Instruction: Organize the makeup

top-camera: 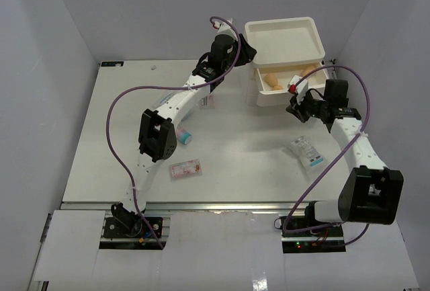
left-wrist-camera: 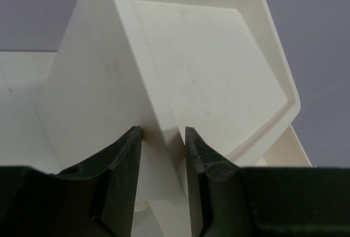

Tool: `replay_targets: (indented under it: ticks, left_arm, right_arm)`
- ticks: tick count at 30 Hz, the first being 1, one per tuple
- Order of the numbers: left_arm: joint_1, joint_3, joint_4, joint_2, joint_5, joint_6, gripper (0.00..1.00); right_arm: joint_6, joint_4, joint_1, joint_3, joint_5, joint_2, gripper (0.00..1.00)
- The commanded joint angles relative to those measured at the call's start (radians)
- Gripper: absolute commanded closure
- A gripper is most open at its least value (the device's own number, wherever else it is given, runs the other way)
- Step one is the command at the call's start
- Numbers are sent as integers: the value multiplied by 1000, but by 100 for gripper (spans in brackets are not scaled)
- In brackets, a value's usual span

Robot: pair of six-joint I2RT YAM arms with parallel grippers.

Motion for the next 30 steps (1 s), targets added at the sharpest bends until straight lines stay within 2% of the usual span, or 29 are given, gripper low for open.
replay_targets:
  ticks: [1, 6, 12, 15, 25, 30]
  left_arm:
    - [-15, 5, -41, -14, 74, 27, 60]
    - [-15, -14, -42, -15, 109, 32, 62]
    - [-13, -17, -42, -8, 142, 32, 62]
    - [-15, -20, -42, -8, 154, 30, 62]
    - [-15, -28, -37, -10, 158, 2, 62]
    - [-12, -24, -31, -24, 146, -21, 60]
  right_arm:
    - [48, 116, 12, 138, 103, 97, 92]
    - [98, 203, 25, 251, 170, 181, 92]
    - [98, 253, 67, 307, 192, 229, 92]
    - [117, 300, 81, 316, 211, 254, 92]
    - [311, 471, 117, 350, 451, 366, 92]
    - [395, 473, 100, 308, 426, 310, 92]
